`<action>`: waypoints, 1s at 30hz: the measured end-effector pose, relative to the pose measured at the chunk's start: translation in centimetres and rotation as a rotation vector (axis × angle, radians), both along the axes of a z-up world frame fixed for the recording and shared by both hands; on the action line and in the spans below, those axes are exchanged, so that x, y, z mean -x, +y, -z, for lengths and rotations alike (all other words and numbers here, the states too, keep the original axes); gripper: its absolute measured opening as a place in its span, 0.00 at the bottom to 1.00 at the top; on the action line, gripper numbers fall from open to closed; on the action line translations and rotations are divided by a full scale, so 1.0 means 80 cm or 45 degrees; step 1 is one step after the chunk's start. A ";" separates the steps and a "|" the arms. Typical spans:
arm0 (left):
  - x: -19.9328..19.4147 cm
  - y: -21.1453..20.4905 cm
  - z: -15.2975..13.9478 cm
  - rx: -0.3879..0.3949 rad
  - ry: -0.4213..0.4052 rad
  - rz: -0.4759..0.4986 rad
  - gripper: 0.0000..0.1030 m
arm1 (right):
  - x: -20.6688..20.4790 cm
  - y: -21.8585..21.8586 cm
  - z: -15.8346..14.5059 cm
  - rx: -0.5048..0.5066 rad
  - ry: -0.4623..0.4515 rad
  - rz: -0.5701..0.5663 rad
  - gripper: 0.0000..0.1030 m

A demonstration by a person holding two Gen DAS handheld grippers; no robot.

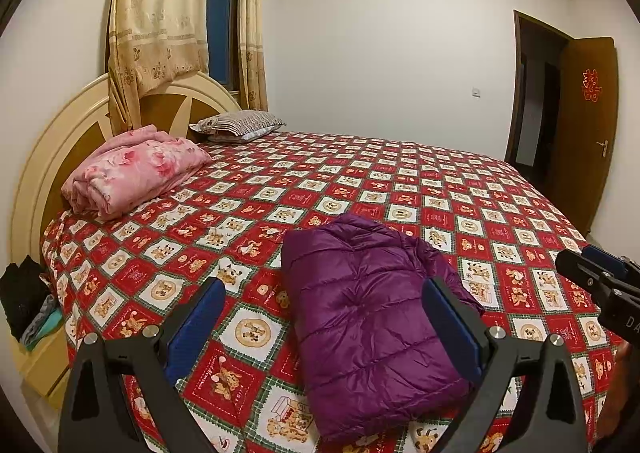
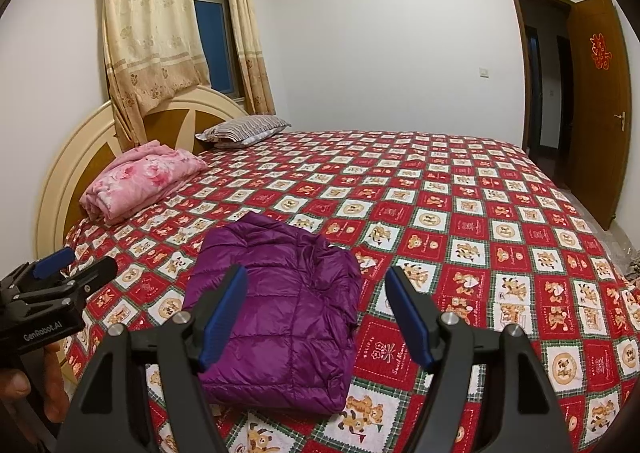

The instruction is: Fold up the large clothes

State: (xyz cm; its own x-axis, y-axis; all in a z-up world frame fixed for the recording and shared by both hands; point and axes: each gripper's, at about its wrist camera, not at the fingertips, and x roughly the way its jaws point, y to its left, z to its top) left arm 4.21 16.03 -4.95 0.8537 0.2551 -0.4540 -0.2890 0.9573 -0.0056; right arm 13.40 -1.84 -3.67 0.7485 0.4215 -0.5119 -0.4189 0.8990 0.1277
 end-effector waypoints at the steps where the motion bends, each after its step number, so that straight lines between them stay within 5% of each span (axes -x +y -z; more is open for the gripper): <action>1: 0.000 0.000 0.000 0.000 0.000 0.000 0.96 | 0.000 0.000 0.000 0.001 0.001 -0.001 0.73; 30: -0.004 -0.002 0.009 0.002 0.022 -0.004 0.96 | 0.000 0.000 0.000 -0.008 0.009 -0.003 0.73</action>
State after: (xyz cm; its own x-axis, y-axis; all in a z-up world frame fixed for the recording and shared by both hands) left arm 4.50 15.89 -5.68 0.8448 0.2570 -0.4693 -0.2921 0.9564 -0.0021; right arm 13.39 -1.86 -3.70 0.7440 0.4263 -0.5145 -0.4198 0.8973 0.1366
